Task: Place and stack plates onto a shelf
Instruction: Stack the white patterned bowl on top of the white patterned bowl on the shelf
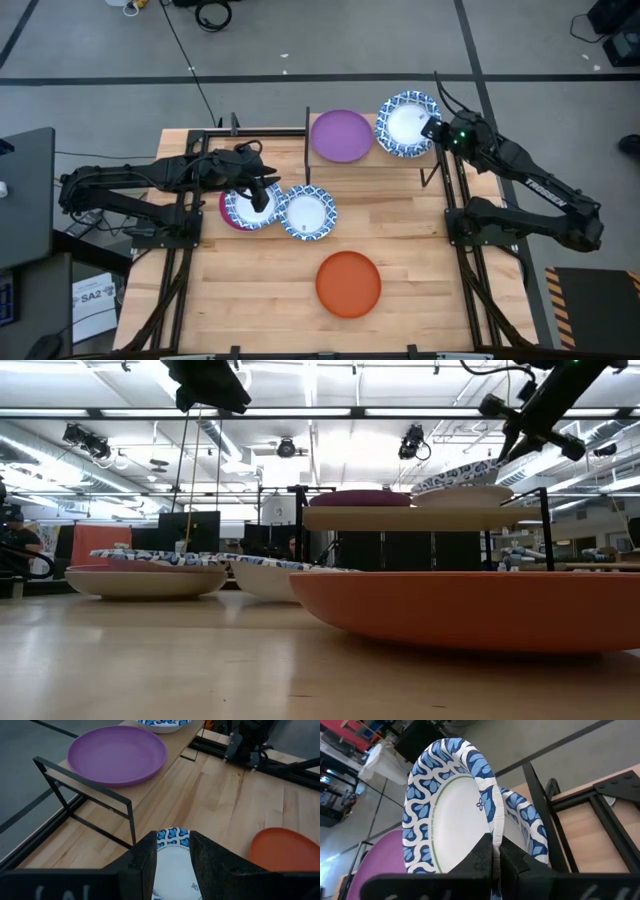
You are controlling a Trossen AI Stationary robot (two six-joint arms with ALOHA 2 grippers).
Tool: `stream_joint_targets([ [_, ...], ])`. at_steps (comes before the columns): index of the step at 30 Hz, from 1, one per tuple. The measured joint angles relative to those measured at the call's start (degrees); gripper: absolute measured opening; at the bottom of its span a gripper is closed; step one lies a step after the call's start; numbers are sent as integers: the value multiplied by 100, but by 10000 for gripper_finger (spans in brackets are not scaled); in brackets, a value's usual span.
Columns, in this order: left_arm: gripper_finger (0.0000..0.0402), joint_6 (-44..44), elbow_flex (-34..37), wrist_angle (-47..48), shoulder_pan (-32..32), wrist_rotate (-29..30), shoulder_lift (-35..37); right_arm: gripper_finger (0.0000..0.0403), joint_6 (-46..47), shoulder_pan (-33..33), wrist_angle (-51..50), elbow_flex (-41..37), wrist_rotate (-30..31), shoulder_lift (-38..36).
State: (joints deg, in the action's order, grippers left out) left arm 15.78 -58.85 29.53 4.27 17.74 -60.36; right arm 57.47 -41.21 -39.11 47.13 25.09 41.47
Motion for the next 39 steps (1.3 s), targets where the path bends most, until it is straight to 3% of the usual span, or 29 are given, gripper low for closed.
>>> stream_joint_targets([
  [18,121,-7,0,-7,0,0,-2,38,0,-67,10,0,-122,16],
  [39,121,-9,0,-6,0,2,-2,160,-351,-67,382,0,-272,16],
])
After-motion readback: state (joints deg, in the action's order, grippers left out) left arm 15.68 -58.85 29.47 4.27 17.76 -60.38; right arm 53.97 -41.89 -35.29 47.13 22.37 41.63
